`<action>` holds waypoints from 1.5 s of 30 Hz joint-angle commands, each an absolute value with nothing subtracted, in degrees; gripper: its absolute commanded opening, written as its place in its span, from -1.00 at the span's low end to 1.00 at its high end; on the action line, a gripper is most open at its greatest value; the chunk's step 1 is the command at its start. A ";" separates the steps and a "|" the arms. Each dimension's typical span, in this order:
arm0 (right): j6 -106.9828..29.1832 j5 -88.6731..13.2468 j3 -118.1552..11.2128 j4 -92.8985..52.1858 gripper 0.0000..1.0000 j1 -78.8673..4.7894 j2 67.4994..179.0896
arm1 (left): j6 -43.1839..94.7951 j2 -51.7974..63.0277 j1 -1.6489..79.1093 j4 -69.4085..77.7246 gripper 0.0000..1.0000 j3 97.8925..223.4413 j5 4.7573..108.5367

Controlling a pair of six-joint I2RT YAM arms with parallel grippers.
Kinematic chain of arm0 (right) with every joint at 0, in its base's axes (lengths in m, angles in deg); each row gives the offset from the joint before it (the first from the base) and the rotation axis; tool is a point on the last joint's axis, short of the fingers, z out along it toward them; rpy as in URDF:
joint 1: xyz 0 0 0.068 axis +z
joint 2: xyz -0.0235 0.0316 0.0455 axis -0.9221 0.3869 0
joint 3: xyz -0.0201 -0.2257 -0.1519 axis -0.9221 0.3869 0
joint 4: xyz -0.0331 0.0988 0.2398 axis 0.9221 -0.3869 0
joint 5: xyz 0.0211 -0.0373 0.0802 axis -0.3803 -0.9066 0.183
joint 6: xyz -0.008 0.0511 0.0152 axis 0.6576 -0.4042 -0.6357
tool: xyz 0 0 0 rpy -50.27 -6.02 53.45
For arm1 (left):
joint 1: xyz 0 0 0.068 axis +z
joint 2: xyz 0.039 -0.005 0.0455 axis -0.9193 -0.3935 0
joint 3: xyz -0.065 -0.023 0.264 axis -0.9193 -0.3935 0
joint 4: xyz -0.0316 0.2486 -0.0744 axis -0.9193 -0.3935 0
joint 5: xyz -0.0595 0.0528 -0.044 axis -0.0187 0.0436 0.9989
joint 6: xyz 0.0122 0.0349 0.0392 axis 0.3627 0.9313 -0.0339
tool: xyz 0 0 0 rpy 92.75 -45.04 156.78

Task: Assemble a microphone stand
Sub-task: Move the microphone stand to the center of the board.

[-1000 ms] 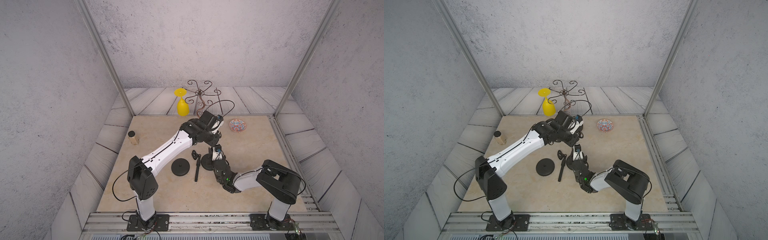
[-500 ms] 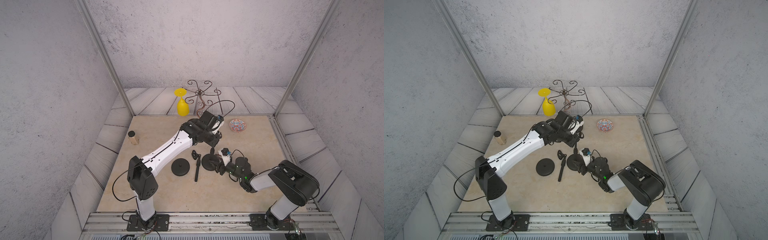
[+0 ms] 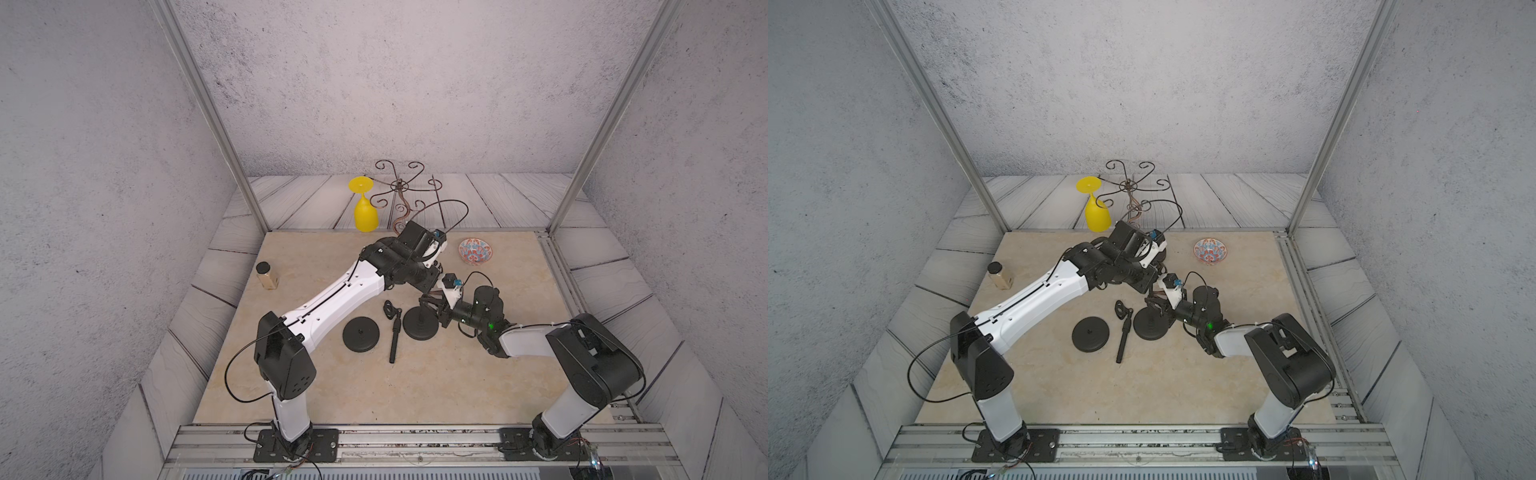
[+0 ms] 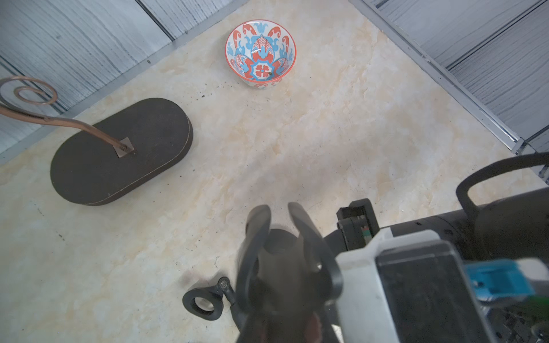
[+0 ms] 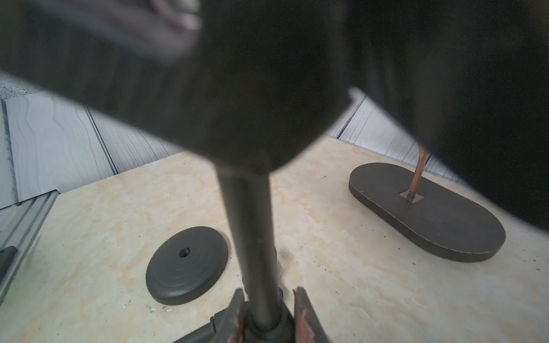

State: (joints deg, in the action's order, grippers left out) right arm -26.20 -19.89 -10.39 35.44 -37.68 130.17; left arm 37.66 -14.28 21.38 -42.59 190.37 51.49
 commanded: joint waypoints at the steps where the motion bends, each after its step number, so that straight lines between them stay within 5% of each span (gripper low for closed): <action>1: -28.26 -27.34 -7.73 37.00 -1.00 -36.90 132.98 | 37.40 -12.82 20.99 -44.43 -0.68 189.47 53.67; 4: -28.57 -45.85 -4.39 38.24 -1.00 -31.97 133.04 | 37.34 -12.86 20.95 -44.26 -0.68 189.42 53.65; 8: -29.59 -94.64 -7.45 30.07 -1.00 -17.36 135.54 | 37.08 -12.95 20.95 -44.04 -0.68 189.43 53.75; 12: -29.81 -112.12 -10.50 39.00 -1.00 -9.59 142.28 | 37.13 -13.11 20.95 -44.30 -0.68 189.50 53.85; 16: -28.88 -105.30 -13.77 40.53 -0.91 -7.83 143.73 | 37.23 -13.09 20.95 -44.58 -0.68 189.46 53.63; 21: -25.43 -77.60 -4.97 54.54 0.03 -10.40 141.43 | 37.44 -12.84 21.05 -44.52 -0.68 189.36 53.28; 26: -29.32 -53.84 1.64 49.68 0.26 -16.87 134.25 | 37.46 -12.74 21.13 -44.24 -0.63 189.35 53.35; 40: -27.42 -47.43 -3.95 41.48 0.19 -24.79 134.41 | 33.03 -5.63 23.00 -39.96 0.18 185.45 54.60; 42: -27.61 -47.49 -5.06 41.47 0.10 -25.54 135.31 | 31.66 -3.39 23.90 -39.39 0.19 184.07 55.45; 45: -27.85 -47.97 -6.94 40.68 -0.31 -26.50 136.35 | 28.89 0.81 26.00 -37.58 0.20 180.20 56.38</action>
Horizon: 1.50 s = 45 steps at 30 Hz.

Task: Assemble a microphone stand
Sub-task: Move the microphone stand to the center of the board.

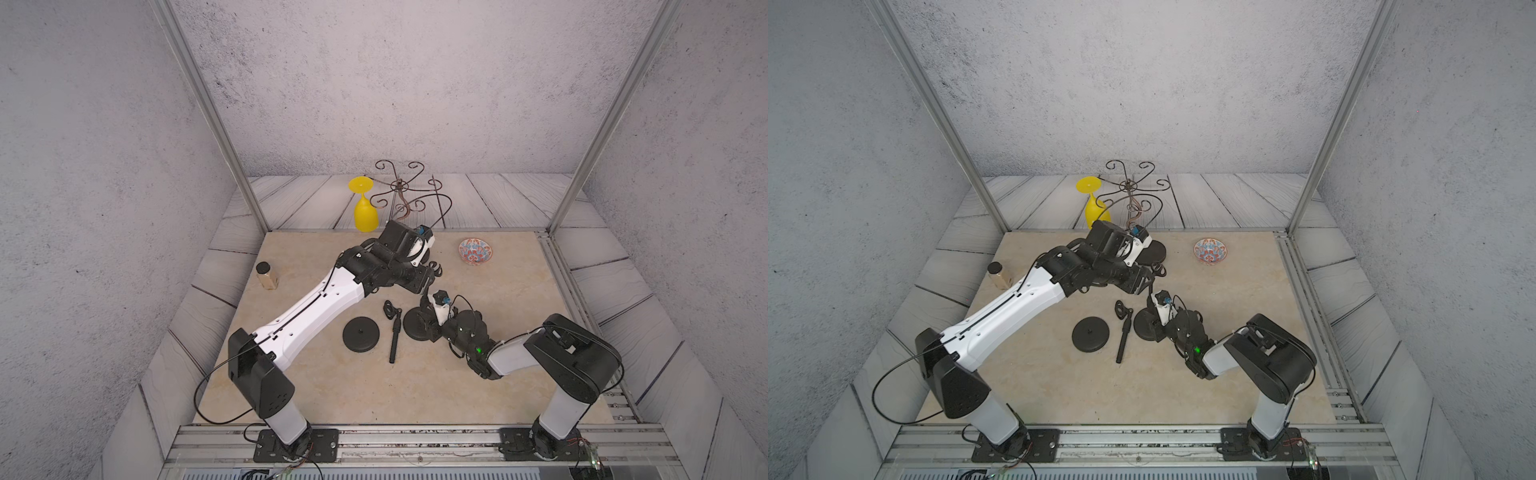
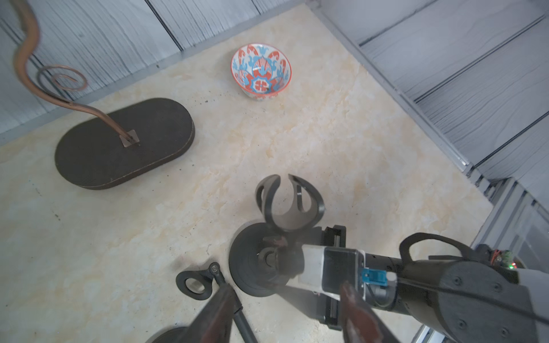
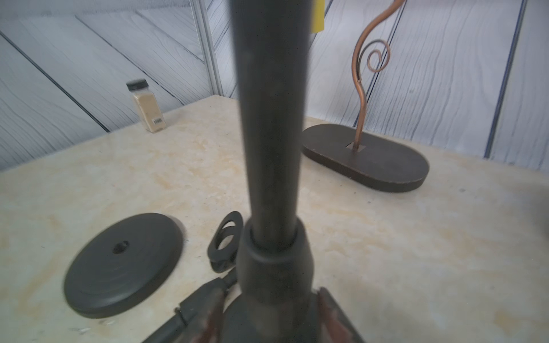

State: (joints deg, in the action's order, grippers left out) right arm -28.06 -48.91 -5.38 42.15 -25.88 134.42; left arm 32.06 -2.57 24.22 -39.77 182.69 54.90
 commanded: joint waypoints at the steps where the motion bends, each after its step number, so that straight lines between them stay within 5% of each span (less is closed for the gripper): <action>1: -27.90 -48.04 -7.61 40.08 -0.43 -26.76 136.46 | 28.05 2.58 26.83 -36.48 0.20 178.32 56.87; 7: -26.95 -49.36 -10.17 35.44 -0.71 -27.79 135.09 | 26.44 10.89 29.85 -35.07 0.19 169.84 56.74; 23: -27.12 -41.32 -30.64 17.49 -0.73 -40.49 142.89 | 22.12 23.55 32.52 -34.09 0.19 152.81 55.89; 45: -31.00 -42.14 -33.41 6.01 -0.11 -42.28 142.25 | 13.92 25.96 35.36 -26.84 0.21 136.67 56.15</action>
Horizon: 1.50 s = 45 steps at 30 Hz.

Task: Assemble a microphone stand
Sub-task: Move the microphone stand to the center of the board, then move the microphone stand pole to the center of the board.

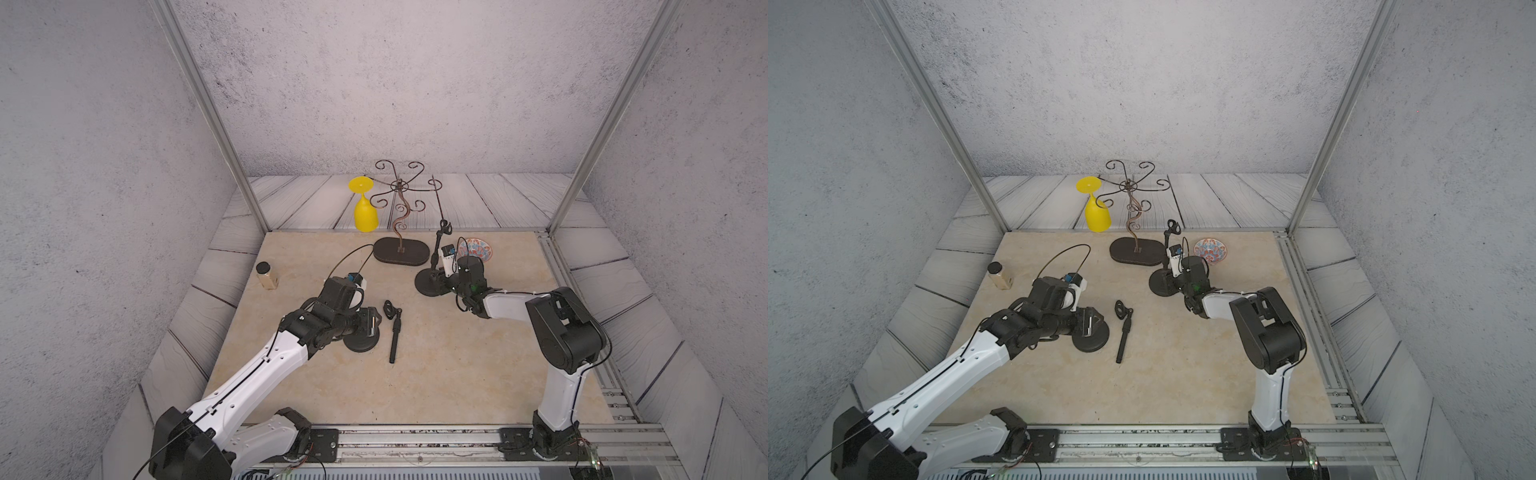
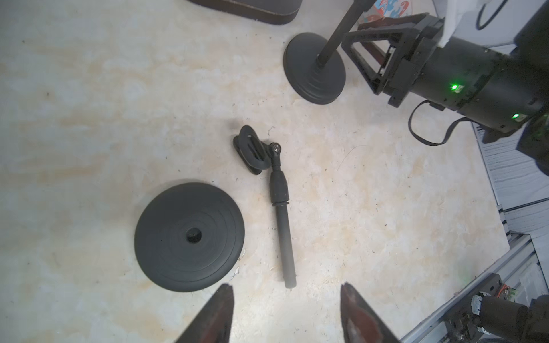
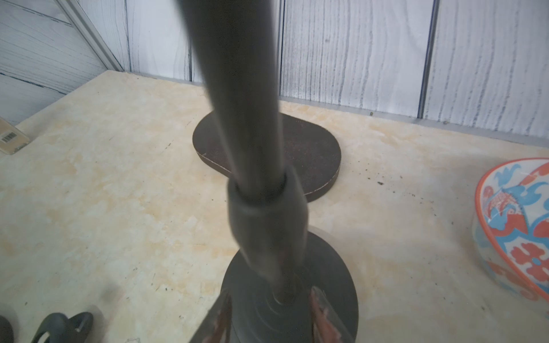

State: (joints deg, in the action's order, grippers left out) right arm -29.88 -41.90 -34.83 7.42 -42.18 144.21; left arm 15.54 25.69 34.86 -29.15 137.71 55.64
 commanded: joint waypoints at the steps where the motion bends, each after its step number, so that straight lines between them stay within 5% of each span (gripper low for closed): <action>1: -31.14 -42.45 -32.84 6.12 -0.10 -42.28 141.90 | 13.83 25.88 35.44 -26.59 0.21 136.24 55.97; 10: -33.48 -42.12 -25.73 6.32 -0.02 -42.28 135.67 | 11.63 23.41 40.44 -24.28 0.22 133.40 58.72; 19: -39.54 -43.58 -27.58 -21.52 0.04 -31.99 123.80 | 8.27 16.61 47.87 -21.32 0.26 129.33 60.67; 29: -56.21 -50.82 -41.29 -40.12 -0.04 -18.48 135.17 | 7.86 10.92 54.97 -22.64 0.31 127.52 60.27; 45: -64.66 -51.12 -52.92 -47.25 -0.05 -14.12 147.93 | 8.16 2.46 56.09 -15.57 0.32 126.50 61.58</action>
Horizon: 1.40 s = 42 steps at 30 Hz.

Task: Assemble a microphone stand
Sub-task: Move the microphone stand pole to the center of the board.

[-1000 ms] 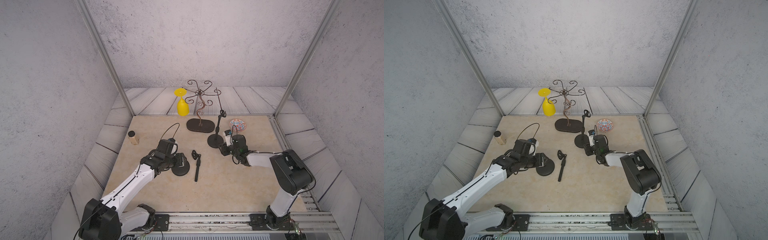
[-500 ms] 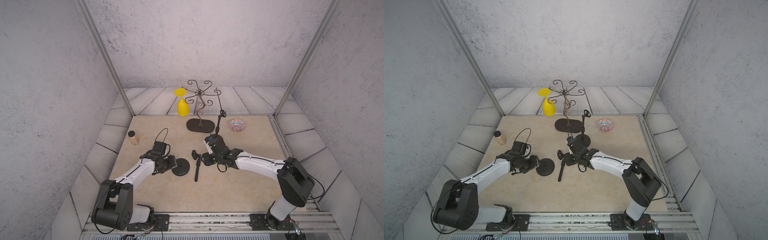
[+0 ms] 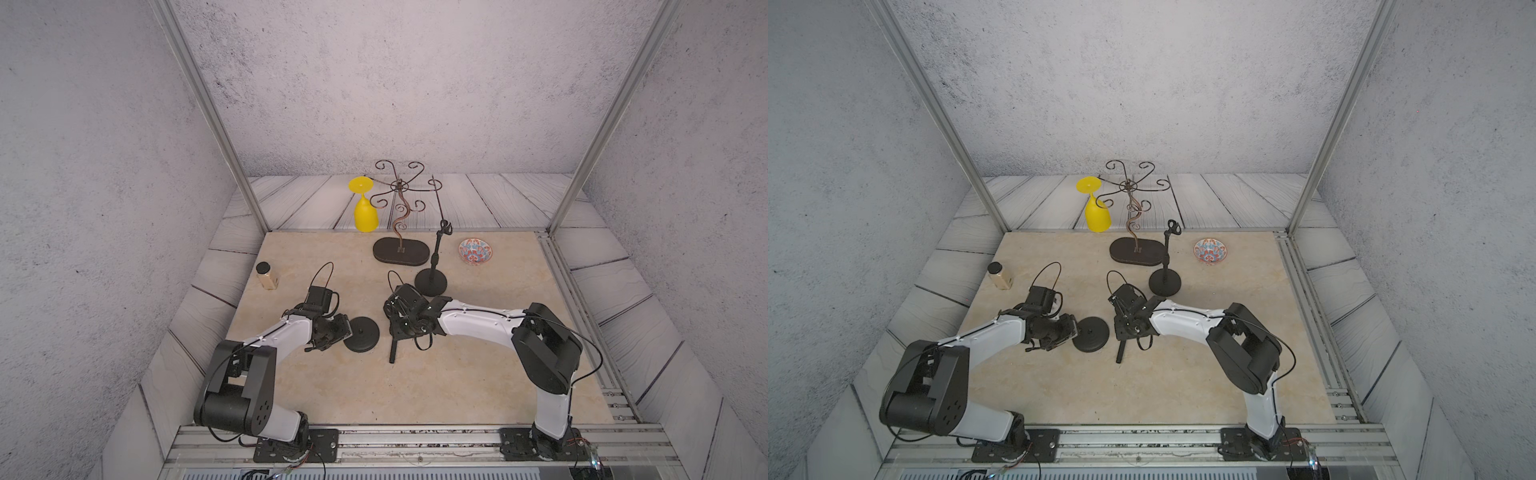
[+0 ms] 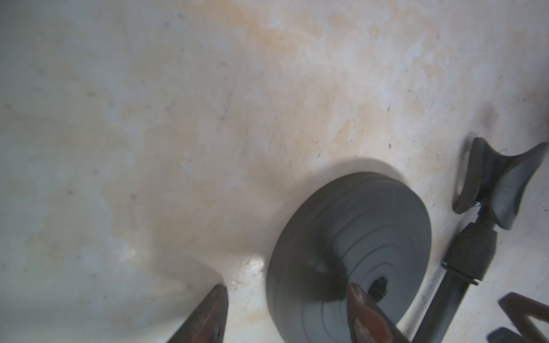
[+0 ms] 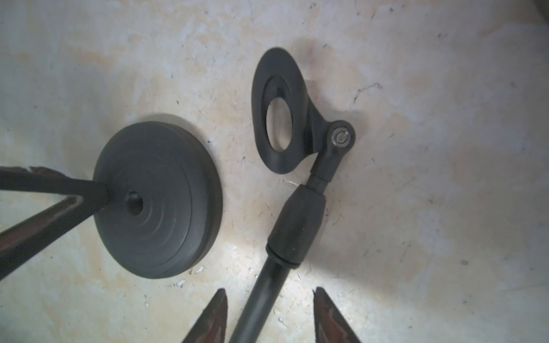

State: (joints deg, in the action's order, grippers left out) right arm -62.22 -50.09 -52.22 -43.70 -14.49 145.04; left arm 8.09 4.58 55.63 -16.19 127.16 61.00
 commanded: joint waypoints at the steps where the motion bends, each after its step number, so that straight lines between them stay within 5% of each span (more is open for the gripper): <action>1: -64.83 -51.18 -52.92 -47.24 -0.06 -14.09 148.29 | 8.07 2.15 56.10 -15.26 0.32 126.41 61.85; 17: -59.95 -60.16 -44.77 -53.24 -0.43 -15.31 144.30 | 5.64 -1.56 41.36 -11.81 0.32 127.93 62.14; 24: -56.63 -56.60 -37.18 -49.78 -0.81 -20.50 139.03 | 4.77 -3.70 34.99 -11.38 0.32 130.81 62.27; 35: -45.24 -46.05 -24.34 -29.96 -0.92 -21.53 117.23 | 8.35 14.14 33.34 -25.21 0.31 139.73 61.00; 42: -43.09 -38.19 -17.24 -20.19 -0.94 -21.45 107.01 | 3.60 16.61 31.46 -21.33 0.24 145.64 64.87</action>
